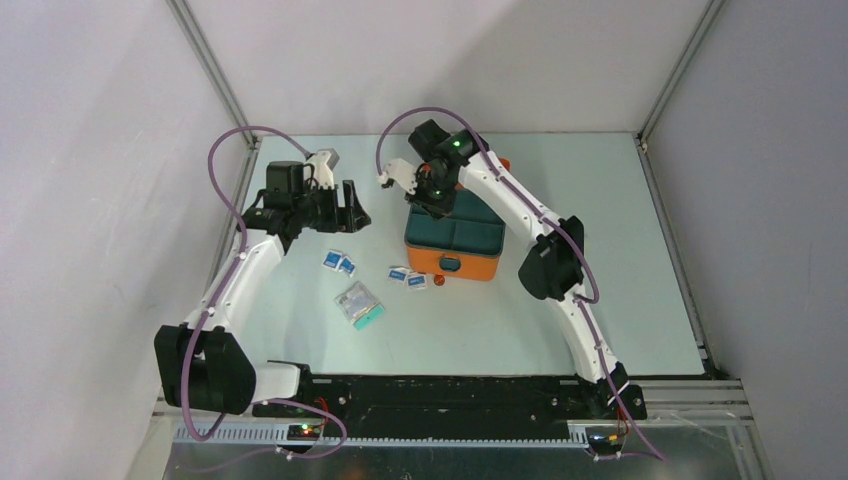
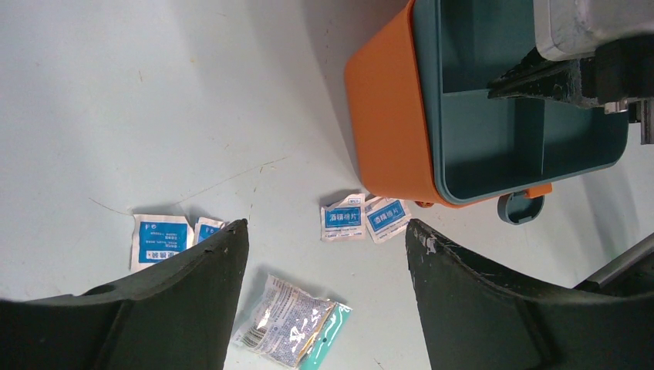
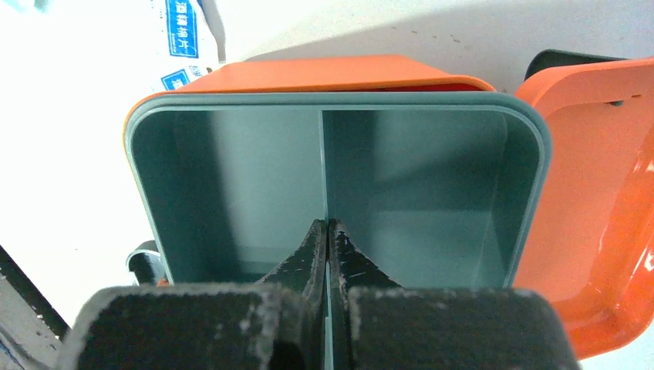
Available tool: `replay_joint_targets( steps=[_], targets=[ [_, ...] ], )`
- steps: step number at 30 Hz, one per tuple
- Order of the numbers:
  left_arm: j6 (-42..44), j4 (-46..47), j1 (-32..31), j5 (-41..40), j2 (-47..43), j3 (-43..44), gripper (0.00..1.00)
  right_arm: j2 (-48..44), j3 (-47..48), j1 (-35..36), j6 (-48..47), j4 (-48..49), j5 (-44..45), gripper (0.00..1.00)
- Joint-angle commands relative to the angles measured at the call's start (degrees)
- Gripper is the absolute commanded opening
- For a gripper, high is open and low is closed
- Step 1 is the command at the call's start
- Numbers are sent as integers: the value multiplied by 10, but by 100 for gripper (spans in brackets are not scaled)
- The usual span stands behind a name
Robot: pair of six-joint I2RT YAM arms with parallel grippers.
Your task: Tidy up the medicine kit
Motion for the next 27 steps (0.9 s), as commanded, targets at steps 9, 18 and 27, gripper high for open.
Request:
replay_joint_targets(
  steps=[9, 18, 27],
  targets=[
    [12, 16, 4, 11, -20, -5, 80, 6, 20, -25, -18, -61, -104, 0],
    [9, 16, 4, 14, -18, -3, 80, -4, -15, -29, 11, -22, -68, 8],
    [16, 16, 4, 1, -36, -10, 80, -72, 4, -33, 21, -4, -41, 37]
  ],
)
